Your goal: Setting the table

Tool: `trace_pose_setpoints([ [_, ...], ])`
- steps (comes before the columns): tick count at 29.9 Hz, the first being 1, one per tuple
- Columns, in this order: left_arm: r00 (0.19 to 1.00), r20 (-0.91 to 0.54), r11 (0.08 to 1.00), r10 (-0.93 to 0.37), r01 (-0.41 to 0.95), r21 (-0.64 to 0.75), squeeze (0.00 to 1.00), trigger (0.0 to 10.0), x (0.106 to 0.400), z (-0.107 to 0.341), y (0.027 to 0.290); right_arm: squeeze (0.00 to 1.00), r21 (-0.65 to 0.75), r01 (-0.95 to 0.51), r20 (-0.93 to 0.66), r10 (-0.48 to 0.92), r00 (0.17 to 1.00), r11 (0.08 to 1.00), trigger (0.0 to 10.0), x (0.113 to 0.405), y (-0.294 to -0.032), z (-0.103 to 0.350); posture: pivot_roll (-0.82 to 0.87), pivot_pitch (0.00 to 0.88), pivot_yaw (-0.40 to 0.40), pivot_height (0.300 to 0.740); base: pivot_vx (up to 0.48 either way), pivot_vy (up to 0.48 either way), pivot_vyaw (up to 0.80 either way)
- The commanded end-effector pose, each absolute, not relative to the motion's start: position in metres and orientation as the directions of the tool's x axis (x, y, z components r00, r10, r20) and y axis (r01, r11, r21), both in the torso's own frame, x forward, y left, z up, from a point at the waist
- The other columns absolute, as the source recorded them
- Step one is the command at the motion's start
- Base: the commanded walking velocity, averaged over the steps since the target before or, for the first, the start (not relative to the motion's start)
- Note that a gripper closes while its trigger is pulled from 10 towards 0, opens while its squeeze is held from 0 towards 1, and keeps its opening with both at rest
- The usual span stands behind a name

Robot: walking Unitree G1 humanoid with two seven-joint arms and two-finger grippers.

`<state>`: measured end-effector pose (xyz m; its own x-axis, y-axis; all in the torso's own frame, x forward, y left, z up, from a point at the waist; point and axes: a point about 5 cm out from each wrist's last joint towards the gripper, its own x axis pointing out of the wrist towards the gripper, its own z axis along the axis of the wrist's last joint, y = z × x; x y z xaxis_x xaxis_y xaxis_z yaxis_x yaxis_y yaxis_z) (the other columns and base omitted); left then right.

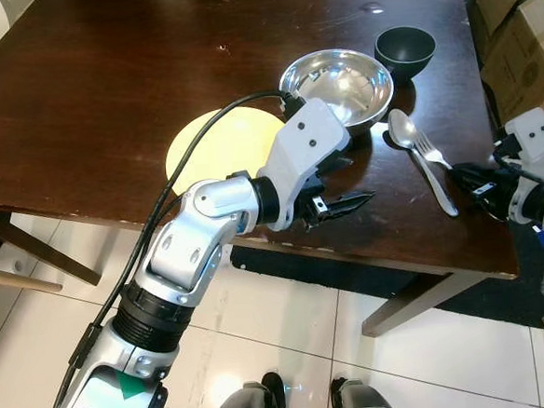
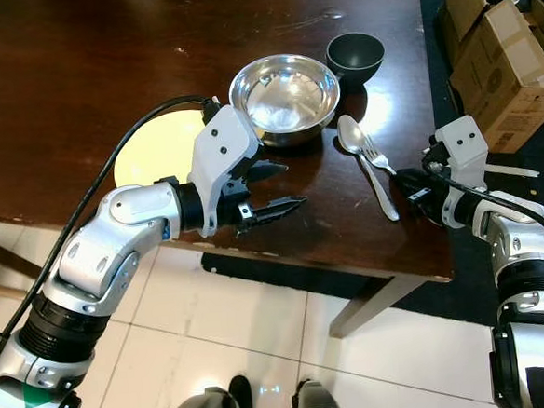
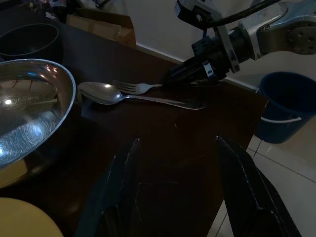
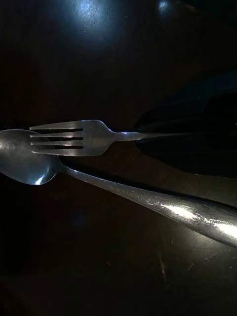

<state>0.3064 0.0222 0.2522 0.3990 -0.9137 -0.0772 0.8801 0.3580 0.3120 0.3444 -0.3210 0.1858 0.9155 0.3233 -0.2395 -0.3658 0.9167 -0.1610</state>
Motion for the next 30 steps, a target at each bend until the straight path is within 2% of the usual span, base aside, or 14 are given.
trace_pose_setpoints([
  [1, 0.396, -0.078, 0.356, -0.915, 0.883, 0.306, 0.0, 10.0, 0.305, 0.25, 0.022, 0.0, -0.098, -0.351, -0.321, 0.304, 0.897, 0.931, 0.0, 0.336, -0.325, 0.161, -0.1, 0.21, 0.16, 0.74, 0.0, 0.0, 0.0],
  [7, 0.407, -0.07, 0.369, -0.911, 0.878, 0.306, 0.0, 10.0, 0.307, 0.25, 0.021, 0.0, -0.028, -0.302, -0.249, 0.286, 0.925, 0.953, 0.0, 0.336, -0.327, 0.166, -0.11, 0.199, 0.15, 0.74, 0.0, 0.0, 0.0],
  [10, 0.441, -0.059, 0.404, -0.896, 0.862, 0.307, 0.0, 10.0, 0.311, 0.251, 0.026, 0.0, 0.008, -0.267, -0.138, 0.265, 0.954, 0.964, 0.0, 0.338, -0.327, 0.18, -0.12, 0.19, 0.148, 0.74, 0.0, 0.0, 0.0],
  [17, 0.441, -0.059, 0.404, -0.896, 0.862, 0.307, 0.0, 10.0, 0.311, 0.251, 0.026, 0.0, 0.008, -0.267, -0.138, 0.265, 0.954, 0.964, 0.0, 0.338, -0.327, 0.18, -0.12, 0.19, 0.148, 0.74, 0.0, 0.0, 0.0],
  [18, 0.458, -0.052, 0.424, -0.887, 0.854, 0.302, 0.0, 10.0, 0.313, 0.252, 0.029, 0.0, 0.02, -0.258, -0.09, 0.259, 0.962, 0.966, 0.0, 0.339, -0.326, 0.187, -0.12, 0.19, 0.148, 0.74, 0.0, 0.0, 0.0],
  [19, 0.563, -0.011, 0.537, -0.826, 0.792, 0.29, 0.0, 10.0, 0.323, 0.259, 0.052, 0.0, -0.014, -0.237, 0.109, 0.237, 0.965, 0.971, 10.0, 0.336, -0.307, 0.218, -0.13, 0.167, 0.146, 0.74, 0.0, 0.0, 0.0],
  [20, 0.563, -0.011, 0.537, -0.826, 0.792, 0.29, 0.0, 10.0, 0.323, 0.259, 0.052, 0.0, -0.014, -0.237, 0.109, 0.237, 0.965, 0.971, 10.0, 0.336, -0.307, 0.218, -0.13, 0.167, 0.146, 0.74, 0.0, 0.0, 0.0],
  [21, 0.636, 0.019, 0.615, -0.771, 0.737, 0.278, 0.0, 10.0, 0.329, 0.264, 0.07, 0.0, -0.036, -0.215, 0.254, 0.217, 0.943, 0.976, 10.0, 0.325, -0.292, 0.243, -0.13, 0.167, 0.146, 0.74, 0.0, 0.0, 0.0],
  [22, 0.636, 0.019, 0.615, -0.771, 0.737, 0.278, 0.0, 10.0, 0.329, 0.264, 0.07, 0.0, -0.036, -0.215, 0.254, 0.217, 0.943, 0.976, 10.0, 0.325, -0.292, 0.243, -0.13, 0.167, 0.146, 0.74, 0.0, 0.0, 0.0],
  [24, 0.725, 0.054, 0.709, -0.687, 0.652, 0.269, 0.0, 10.0, 0.334, 0.271, 0.097, 0.0, -0.041, -0.183, 0.428, 0.183, 0.885, 0.982, 10.0, 0.298, -0.268, 0.269, -0.14, 0.163, 0.149, 0.74, 0.0, 0.0, 0.0],
  [30, 0.758, 0.063, 0.742, -0.65, 0.614, 0.267, 0.0, 10.0, 0.335, 0.27, 0.107, 0.0, -0.013, -0.155, 0.434, 0.145, 0.889, 0.988, 10.0, 0.283, -0.25, 0.259, -0.15, 0.153, 0.148, 0.74, 0.0, 0.0, 0.0],
])
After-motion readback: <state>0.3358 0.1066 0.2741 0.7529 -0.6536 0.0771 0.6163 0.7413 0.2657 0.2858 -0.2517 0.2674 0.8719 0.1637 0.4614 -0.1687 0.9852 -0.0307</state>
